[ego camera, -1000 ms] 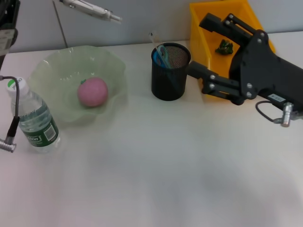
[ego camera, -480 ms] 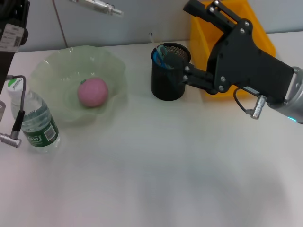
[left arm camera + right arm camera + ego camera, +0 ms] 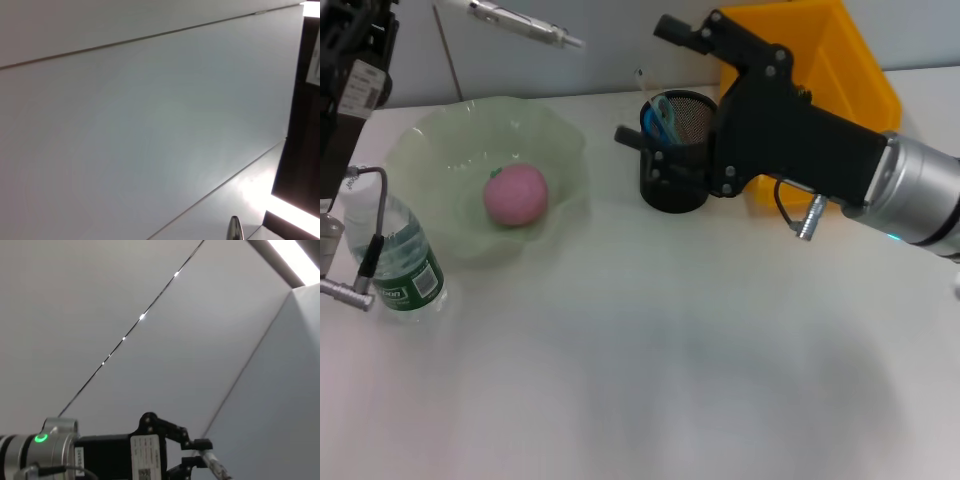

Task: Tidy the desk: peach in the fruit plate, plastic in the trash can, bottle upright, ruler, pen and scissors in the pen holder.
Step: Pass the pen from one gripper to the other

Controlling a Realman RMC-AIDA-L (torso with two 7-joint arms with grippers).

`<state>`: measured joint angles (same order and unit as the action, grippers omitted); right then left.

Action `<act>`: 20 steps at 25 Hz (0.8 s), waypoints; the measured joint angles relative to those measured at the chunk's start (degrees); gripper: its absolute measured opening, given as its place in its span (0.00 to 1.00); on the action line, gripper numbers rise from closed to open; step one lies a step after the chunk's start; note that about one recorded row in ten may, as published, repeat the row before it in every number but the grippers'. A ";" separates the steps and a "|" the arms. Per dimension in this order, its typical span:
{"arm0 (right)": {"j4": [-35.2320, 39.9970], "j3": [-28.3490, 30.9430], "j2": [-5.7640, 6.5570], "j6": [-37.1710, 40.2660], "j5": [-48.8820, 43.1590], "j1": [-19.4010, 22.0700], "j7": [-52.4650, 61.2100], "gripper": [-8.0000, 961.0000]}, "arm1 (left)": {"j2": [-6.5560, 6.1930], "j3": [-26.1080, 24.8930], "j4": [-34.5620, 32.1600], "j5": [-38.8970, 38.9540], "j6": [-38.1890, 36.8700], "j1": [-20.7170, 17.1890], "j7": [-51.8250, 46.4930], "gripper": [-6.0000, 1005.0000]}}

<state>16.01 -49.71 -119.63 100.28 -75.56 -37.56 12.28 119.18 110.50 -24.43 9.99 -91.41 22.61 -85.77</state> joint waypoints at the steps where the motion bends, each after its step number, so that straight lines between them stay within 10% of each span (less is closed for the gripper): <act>1: -0.01 -0.24 -0.06 -0.54 0.01 -0.13 -0.71 0.82 | 0.00 0.11 0.00 -0.08 0.50 0.12 0.09 0.15; 20: -2.47 -0.55 -0.25 -6.44 0.03 -5.64 -9.27 0.82 | 0.00 0.87 -1.12 0.13 4.21 0.77 3.18 0.15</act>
<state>13.54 -50.26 -119.88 93.84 -75.53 -43.20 3.01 119.18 111.37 -25.55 10.12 -87.20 23.38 -82.59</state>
